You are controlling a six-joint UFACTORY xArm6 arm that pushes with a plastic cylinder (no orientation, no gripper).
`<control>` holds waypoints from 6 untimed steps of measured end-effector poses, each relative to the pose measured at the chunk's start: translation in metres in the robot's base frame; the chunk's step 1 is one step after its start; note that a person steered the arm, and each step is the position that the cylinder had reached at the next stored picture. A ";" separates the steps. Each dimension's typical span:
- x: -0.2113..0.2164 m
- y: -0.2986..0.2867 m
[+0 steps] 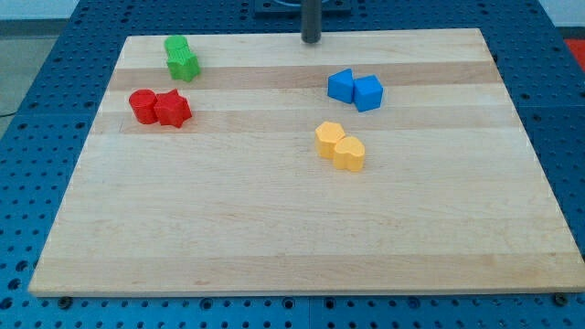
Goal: Separate the blue cube from the blue triangle
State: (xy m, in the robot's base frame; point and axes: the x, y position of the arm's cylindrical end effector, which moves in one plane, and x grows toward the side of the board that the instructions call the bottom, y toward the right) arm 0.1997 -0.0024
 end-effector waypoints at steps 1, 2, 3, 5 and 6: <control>0.005 -0.016; 0.027 -0.016; 0.054 -0.016; 0.099 0.011; 0.123 0.046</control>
